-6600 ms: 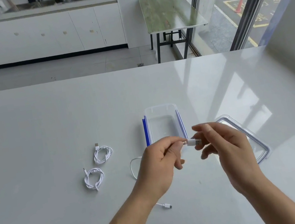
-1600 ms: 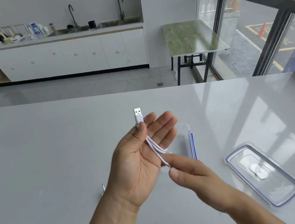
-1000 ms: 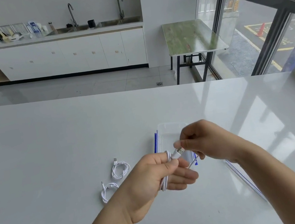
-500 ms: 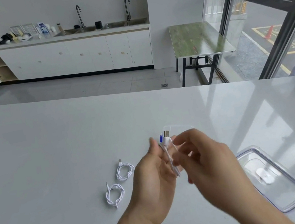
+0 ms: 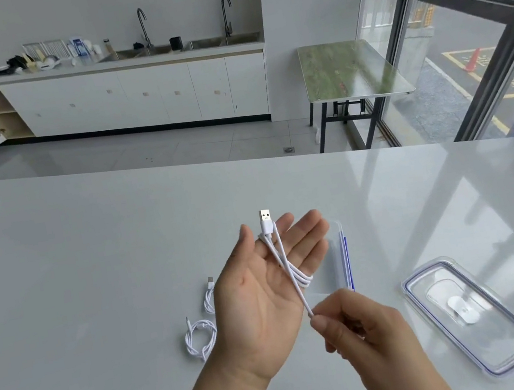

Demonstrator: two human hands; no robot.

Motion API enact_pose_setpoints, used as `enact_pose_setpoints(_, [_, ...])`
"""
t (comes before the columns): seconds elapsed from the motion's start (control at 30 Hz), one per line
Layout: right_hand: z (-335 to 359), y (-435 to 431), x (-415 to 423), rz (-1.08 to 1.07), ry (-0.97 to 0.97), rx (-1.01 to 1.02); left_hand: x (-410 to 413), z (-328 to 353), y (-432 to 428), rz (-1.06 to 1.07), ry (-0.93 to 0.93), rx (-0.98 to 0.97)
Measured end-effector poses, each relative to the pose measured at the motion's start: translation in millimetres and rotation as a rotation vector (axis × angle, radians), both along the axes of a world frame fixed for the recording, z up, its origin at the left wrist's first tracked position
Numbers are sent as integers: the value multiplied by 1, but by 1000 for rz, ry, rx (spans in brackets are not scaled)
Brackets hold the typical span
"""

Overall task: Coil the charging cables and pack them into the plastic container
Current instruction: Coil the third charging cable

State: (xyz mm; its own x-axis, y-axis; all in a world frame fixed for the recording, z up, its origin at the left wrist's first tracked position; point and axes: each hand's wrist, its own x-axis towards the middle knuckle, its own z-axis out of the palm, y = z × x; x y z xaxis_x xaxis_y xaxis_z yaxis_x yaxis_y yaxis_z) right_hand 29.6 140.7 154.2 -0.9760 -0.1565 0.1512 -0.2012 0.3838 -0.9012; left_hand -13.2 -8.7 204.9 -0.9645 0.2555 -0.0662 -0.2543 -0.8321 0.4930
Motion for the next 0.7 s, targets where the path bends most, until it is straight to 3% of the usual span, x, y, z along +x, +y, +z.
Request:
enact_pose_setpoints(0.13, [-23,22,-19,132,-104,217,2,0,-4,-87,137,-4])
enact_pose_setpoints(0.27, [-8,44,-52,165,-192,218,6,-1,-1,-195,210,-161])
enact_pose_setpoints(0.43, [33,64,-96,151,-198,417,9,-6,-2,-289,234,-564])
enact_pose_setpoints(0.53, [68,56,-105,175,-112,632,8,-8,0,-355,243,-790])
enact_pose_setpoints(0.7, [113,29,-91,125,42,788,3,-19,7,-377,272,-1146])
